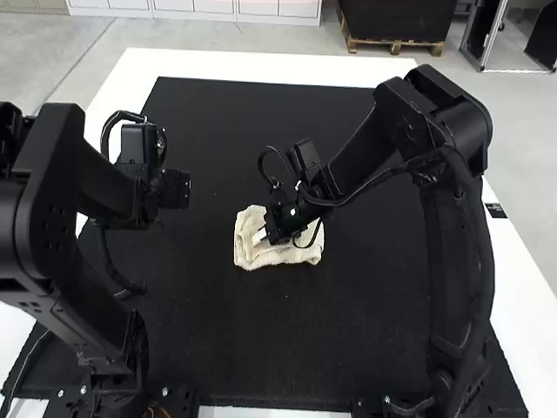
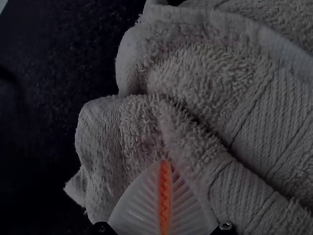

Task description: Fold the towel.

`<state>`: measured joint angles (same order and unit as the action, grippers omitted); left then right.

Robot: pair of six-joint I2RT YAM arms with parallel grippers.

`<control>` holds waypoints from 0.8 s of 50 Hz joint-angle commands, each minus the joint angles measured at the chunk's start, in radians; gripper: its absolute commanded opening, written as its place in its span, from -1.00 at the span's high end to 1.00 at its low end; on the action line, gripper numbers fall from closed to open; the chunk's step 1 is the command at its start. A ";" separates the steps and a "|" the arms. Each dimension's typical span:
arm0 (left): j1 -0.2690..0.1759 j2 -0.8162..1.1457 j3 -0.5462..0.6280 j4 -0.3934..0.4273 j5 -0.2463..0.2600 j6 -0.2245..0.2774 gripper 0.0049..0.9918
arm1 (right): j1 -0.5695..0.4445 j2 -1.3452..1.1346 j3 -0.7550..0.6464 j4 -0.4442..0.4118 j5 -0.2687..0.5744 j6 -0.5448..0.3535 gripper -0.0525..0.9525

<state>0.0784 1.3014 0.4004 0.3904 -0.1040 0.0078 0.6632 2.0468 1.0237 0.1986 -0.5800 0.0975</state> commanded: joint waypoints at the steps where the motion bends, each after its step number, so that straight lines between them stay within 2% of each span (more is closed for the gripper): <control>1: 0.001 -0.008 0.002 0.008 0.013 0.011 -0.95 | -0.024 0.023 0.029 0.007 0.008 -0.021 0.94; 23: 0.001 -0.010 0.006 0.011 0.012 0.011 -0.95 | -0.065 0.073 0.047 0.021 0.014 -0.053 0.94; 31: 0.001 -0.024 0.025 -0.007 0.012 0.011 -0.95 | -0.063 0.006 0.098 -0.070 0.005 -0.044 0.94; 40: 0.001 -0.045 0.080 -0.056 0.012 0.009 -0.95 | -0.059 -0.077 0.171 -0.153 -0.004 0.025 0.93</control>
<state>0.0784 1.3010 0.4191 0.3397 -0.1013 0.0078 0.6235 2.0590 1.1290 0.0692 -0.5945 0.0788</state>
